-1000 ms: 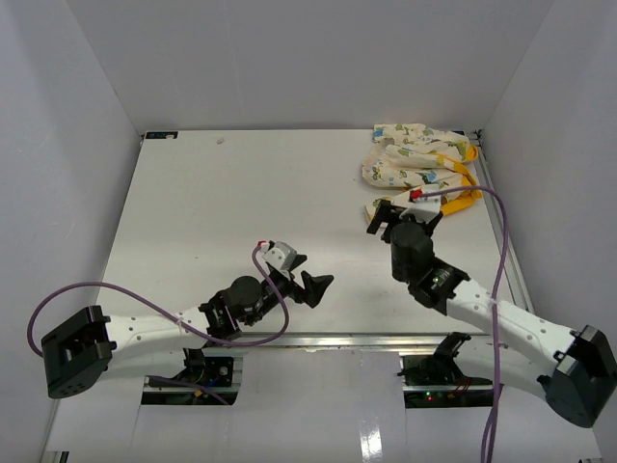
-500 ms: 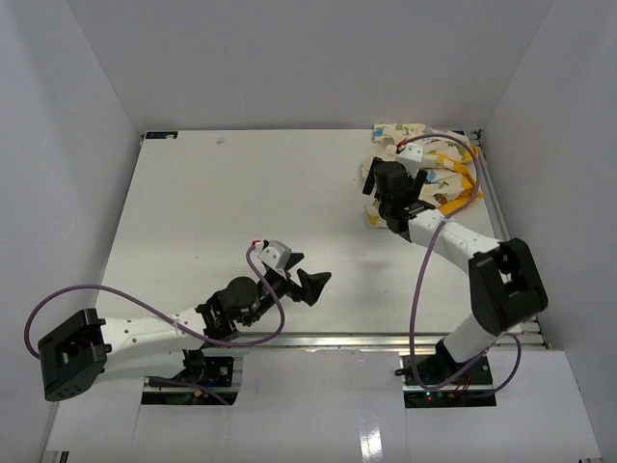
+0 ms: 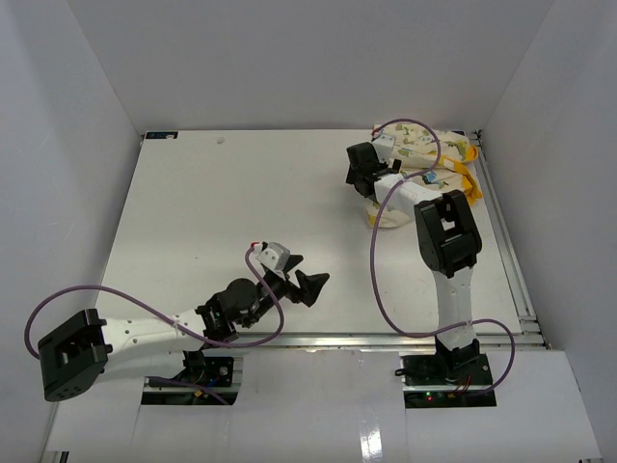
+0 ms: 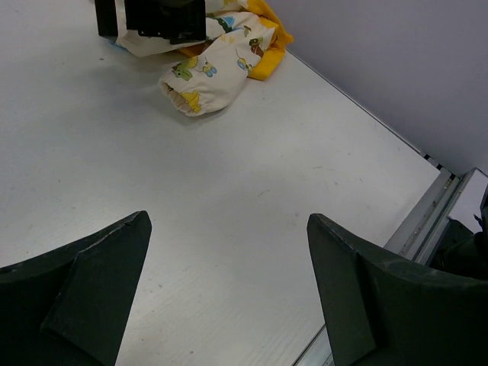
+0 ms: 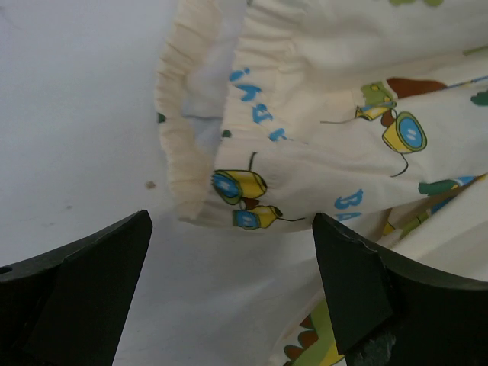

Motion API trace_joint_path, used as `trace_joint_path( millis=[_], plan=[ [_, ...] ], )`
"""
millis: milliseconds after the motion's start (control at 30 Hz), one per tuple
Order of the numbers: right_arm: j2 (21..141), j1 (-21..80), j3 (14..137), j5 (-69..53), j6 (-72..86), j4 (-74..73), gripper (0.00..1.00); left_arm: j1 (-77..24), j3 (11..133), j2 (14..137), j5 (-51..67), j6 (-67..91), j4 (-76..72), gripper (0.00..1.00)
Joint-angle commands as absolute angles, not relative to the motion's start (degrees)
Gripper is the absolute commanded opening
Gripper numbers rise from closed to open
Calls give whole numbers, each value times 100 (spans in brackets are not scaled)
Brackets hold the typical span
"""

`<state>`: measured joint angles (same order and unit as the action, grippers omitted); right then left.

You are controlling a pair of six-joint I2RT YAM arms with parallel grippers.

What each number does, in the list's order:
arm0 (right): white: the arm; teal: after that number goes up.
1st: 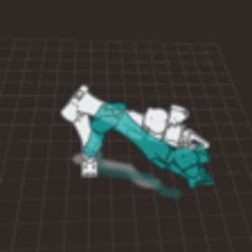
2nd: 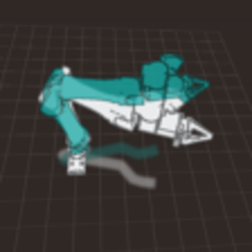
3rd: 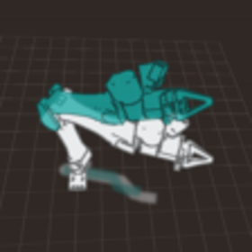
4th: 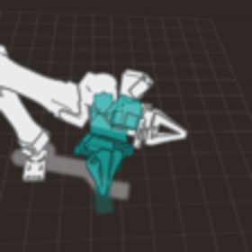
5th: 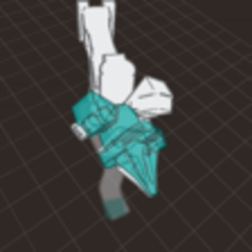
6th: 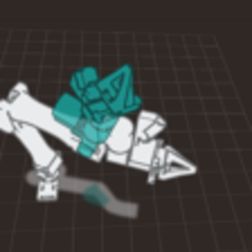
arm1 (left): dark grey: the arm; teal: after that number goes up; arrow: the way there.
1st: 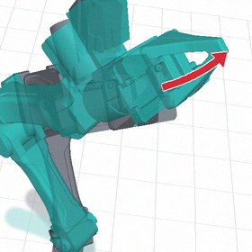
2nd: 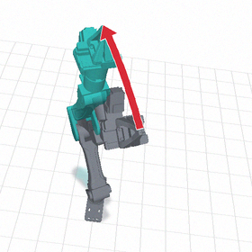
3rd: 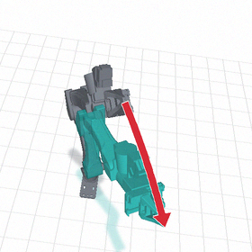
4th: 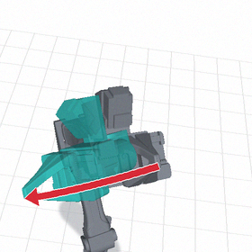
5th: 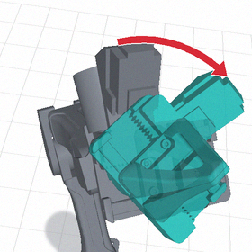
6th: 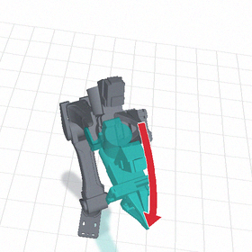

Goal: Zip up the jacket

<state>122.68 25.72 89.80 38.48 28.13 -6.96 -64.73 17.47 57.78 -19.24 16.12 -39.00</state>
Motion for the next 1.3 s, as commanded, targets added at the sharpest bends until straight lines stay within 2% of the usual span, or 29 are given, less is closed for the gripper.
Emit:
trace_joint_path(
  millis=[0,133,333,367,400,533,633,700,767,833,867,967,1100,1267],
  plan=[
    [12364,2487,9278,4114,3013,-1287,95,-6478,1825,5816,-1587,1751,-4001,93],
    [12329,2494,9076,4476,2981,-1428,97,-6478,1834,5859,-1518,1811,-3987,93],
    [11694,2496,8067,4348,2580,-758,57,-6478,1817,5746,-1763,1747,-3911,94],
    [11456,2496,7785,4184,2517,-656,41,-6478,1778,5706,-1808,1707,-3928,94],
    [11352,2496,7670,4066,2397,-642,34,-6478,1767,5696,-1877,1697,-3929,94],
    [10594,2540,6933,3780,2877,-1050,24,-6478,1729,5606,-1922,1687,-4001,96],
    [9577,2558,5533,3771,3390,-714,13,-6478,1539,5432,-1714,1661,-4226,96],
    [8691,2565,4518,3779,3536,-497,14,-6478,1484,5390,-1916,1644,-4190,96],
    [8146,2558,3847,3565,3351,73,30,-6478,1541,5396,-2053,1548,-4120,96],
    [7734,2558,3688,3388,3155,471,49,-6478,1593,5418,-2188,1532,-4047,96],
    [7648,2558,3729,3322,3050,570,59,-6478,1600,5432,-2214,1538,-4008,97],
    [7926,2563,4513,3153,2910,609,76,-6478,1640,5449,-2136,1564,-3973,97],
    [8605,2563,5569,3181,2865,580,85,-6478,1649,5397,-2191,1582,-3920,97],
    [9929,2556,7024,3721,3236,144,89,-6478,1645,5330,-2087,1691,-3895,97]
  ],
)
